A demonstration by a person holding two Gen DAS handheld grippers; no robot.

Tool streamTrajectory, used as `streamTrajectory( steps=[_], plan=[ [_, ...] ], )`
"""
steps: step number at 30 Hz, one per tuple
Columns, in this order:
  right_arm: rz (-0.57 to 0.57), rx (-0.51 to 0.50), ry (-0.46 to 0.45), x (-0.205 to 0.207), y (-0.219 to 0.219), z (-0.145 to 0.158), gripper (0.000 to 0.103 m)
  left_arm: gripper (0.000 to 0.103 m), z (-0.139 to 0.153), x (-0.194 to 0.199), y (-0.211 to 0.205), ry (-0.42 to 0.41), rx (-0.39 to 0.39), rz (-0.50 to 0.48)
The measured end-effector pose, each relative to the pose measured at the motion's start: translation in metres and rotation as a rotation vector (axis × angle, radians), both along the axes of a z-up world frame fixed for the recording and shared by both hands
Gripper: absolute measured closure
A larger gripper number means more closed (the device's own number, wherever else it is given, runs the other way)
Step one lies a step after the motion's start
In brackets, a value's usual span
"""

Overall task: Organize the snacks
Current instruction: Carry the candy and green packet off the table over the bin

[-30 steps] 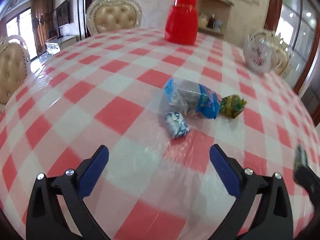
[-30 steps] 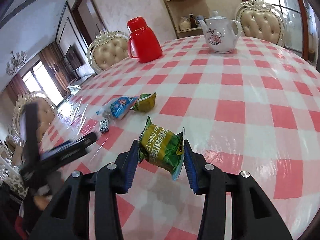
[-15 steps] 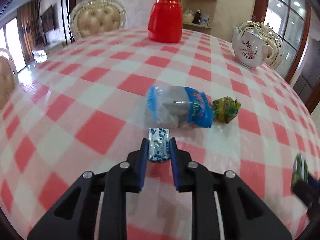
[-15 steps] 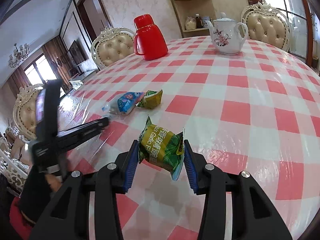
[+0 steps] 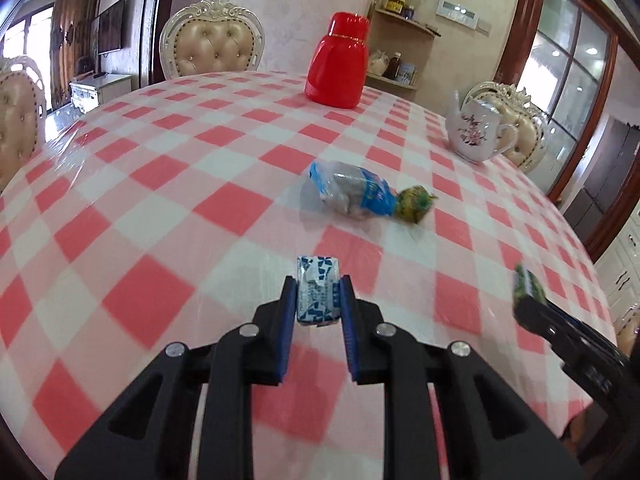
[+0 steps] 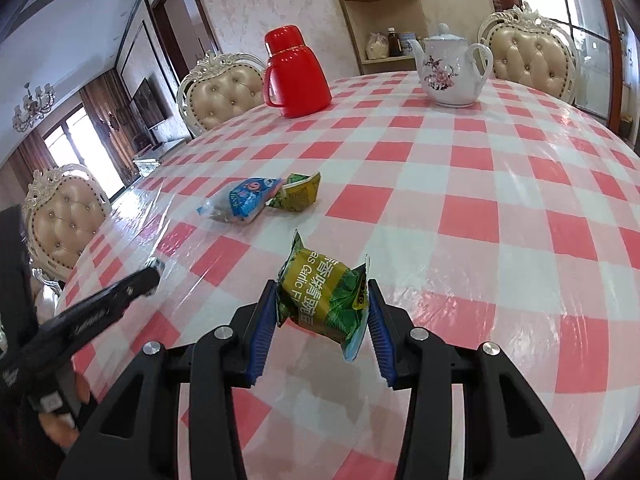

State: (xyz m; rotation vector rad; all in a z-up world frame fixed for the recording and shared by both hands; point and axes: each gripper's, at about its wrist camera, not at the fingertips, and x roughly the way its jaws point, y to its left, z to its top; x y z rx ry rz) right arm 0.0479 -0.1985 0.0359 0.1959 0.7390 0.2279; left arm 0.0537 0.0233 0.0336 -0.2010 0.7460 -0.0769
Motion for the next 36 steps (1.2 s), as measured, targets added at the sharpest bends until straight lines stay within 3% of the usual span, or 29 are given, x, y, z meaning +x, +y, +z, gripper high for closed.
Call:
streamTrajectory(
  steps=[16,25,36],
  plan=[
    [0.016,0.141,-0.02,-0.107,0.0,0.001,0.06,0.081,0.006,-0.107,-0.008,-0.063,0.035,-0.061],
    [0.056,0.13,-0.008,-0.141,0.019,-0.003,0.06,0.081,0.015,-0.155,0.001,-0.084,0.094,-0.078],
    [0.181,0.1,-0.023,-0.177,0.068,0.005,0.06,0.081,0.021,-0.209,0.045,-0.103,0.141,-0.03]
  ],
)
